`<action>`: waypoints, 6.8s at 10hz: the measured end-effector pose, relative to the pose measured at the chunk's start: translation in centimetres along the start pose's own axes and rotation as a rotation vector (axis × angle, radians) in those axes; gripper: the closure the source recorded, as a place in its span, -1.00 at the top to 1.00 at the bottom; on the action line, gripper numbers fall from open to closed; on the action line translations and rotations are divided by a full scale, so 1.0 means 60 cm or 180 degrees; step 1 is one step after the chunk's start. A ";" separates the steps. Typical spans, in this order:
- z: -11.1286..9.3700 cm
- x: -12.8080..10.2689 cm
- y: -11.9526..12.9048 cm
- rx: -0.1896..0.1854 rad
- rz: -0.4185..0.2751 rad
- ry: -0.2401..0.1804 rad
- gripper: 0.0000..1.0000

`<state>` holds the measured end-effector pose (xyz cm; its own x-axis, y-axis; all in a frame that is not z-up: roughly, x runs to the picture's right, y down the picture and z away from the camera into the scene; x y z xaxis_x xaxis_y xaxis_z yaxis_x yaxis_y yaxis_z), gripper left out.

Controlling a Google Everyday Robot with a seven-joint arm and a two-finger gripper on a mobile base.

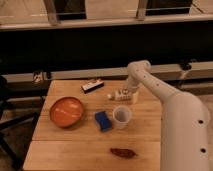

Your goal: Place the bottle in the ceramic bowl

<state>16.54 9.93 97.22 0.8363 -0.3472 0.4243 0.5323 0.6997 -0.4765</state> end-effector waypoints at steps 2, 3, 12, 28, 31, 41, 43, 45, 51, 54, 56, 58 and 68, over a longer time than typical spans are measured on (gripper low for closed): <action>-0.005 0.001 0.006 -0.0028 0.0000 0.0003 0.60; -0.005 0.001 0.007 -0.0035 0.0000 0.0002 0.60; 0.003 0.001 0.002 -0.0026 -0.0001 -0.0032 0.60; 0.000 0.001 0.004 -0.0068 -0.0017 -0.0065 0.60; 0.003 -0.001 0.002 -0.0082 -0.0028 -0.0078 0.60; 0.001 0.000 0.004 -0.0108 -0.0028 -0.0098 0.60; 0.007 -0.001 0.002 -0.0111 -0.0035 -0.0113 0.60; 0.006 -0.003 0.000 -0.0120 -0.0048 -0.0113 0.60; 0.006 -0.004 0.000 -0.0140 -0.0057 -0.0132 0.60; 0.008 -0.003 0.001 -0.0151 -0.0056 -0.0144 0.60; 0.009 -0.005 -0.001 -0.0156 -0.0067 -0.0154 0.60; 0.005 -0.004 0.001 -0.0169 -0.0066 -0.0152 0.60; -0.006 -0.005 -0.002 -0.0189 -0.0078 -0.0170 0.43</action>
<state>16.25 9.73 96.86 0.8156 -0.3288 0.4761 0.5606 0.6527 -0.5096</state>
